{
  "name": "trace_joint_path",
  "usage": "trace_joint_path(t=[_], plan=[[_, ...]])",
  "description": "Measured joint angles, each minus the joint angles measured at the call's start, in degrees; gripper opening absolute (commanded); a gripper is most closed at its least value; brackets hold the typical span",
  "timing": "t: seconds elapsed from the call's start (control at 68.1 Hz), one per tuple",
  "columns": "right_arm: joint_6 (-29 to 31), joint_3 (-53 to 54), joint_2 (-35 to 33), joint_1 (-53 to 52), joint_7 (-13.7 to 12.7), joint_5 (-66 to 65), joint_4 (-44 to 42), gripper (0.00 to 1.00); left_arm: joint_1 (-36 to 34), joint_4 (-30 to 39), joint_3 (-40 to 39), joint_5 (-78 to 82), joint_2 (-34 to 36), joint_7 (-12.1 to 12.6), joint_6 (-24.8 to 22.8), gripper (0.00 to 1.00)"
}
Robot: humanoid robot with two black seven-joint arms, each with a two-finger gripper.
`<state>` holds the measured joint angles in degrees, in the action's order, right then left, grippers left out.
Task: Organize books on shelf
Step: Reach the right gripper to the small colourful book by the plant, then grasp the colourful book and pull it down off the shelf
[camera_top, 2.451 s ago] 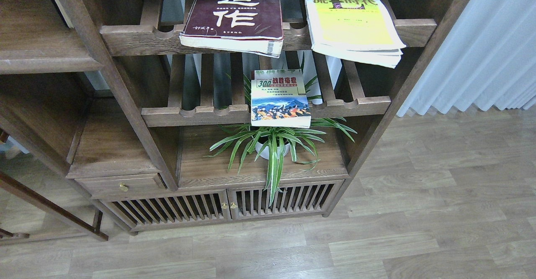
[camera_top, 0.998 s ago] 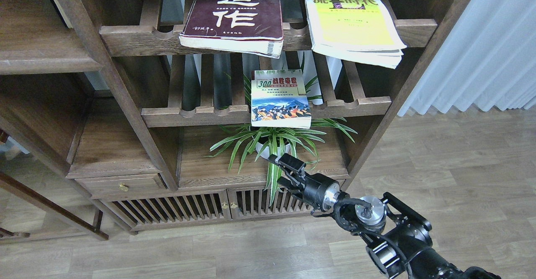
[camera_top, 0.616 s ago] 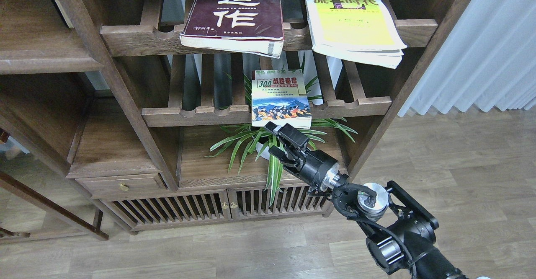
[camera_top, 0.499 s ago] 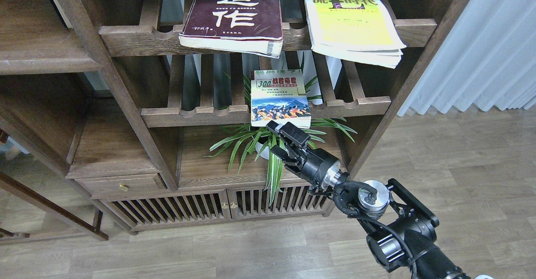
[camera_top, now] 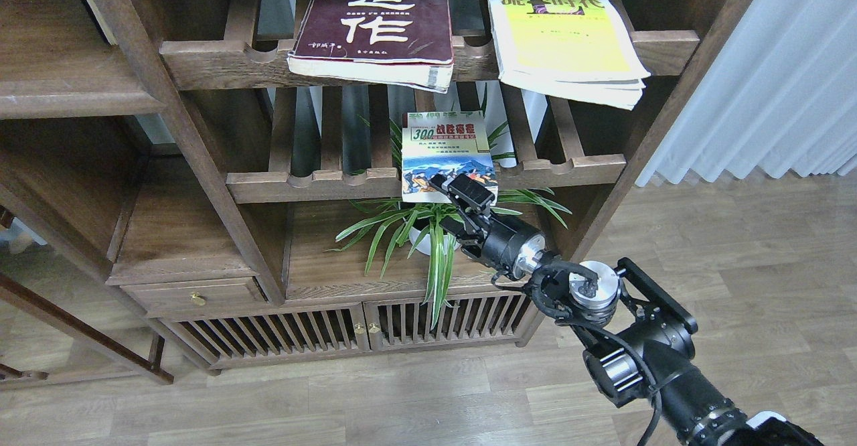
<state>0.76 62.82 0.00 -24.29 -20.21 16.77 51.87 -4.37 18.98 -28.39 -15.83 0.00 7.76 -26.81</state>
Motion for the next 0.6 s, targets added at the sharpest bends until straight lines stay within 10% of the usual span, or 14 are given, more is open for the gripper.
trace_joint_path(t=[0.602], plan=[[0.56, -0.11, 0.00, -3.38, -0.15, -1.78, -2.89, 0.30, -0.02, 0.00, 0.00, 0.00, 0.00, 0.04, -1.02, 1.00]])
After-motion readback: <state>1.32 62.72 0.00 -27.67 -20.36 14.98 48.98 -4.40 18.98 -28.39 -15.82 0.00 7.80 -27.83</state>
